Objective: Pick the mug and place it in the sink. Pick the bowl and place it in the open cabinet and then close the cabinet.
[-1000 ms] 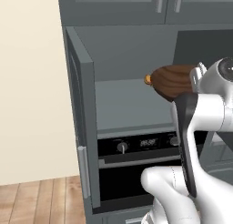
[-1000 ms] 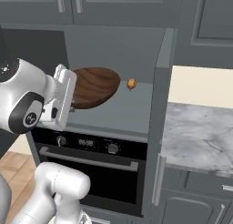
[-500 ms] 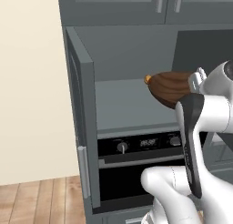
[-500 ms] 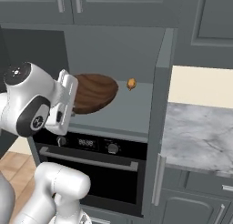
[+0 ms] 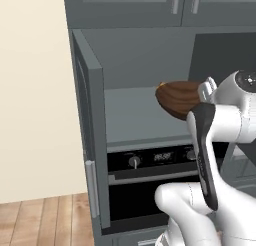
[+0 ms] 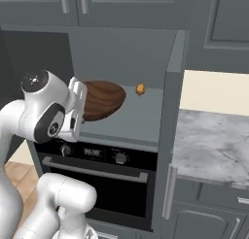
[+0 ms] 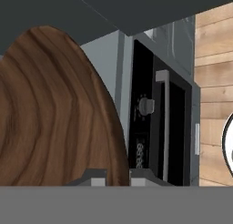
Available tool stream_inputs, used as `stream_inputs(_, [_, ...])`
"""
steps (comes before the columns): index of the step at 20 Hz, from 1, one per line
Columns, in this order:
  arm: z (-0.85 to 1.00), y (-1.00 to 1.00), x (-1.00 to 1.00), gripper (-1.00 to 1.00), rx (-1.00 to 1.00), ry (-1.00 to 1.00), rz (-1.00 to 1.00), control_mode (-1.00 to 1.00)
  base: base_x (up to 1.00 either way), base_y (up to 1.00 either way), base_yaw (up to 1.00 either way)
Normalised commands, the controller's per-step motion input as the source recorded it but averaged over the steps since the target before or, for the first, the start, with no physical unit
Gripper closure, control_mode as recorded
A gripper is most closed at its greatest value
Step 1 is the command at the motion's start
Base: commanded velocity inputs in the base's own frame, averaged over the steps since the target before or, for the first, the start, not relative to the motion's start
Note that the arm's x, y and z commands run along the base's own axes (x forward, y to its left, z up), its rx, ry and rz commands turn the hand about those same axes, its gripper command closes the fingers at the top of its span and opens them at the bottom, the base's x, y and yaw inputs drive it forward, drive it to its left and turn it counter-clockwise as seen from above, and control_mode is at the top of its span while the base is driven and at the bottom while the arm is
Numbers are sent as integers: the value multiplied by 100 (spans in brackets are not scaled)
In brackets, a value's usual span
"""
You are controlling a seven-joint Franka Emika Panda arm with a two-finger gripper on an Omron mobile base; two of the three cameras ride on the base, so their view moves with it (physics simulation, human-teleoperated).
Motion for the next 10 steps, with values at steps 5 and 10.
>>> stream_inputs(5, [-9, 33, 64, 100, 0, 8, 0, -100, 0, 0, 0])
stream_inputs(10, [-12, 7, 42, 100, 0, 9, 0, -100, 0, 0, 0])
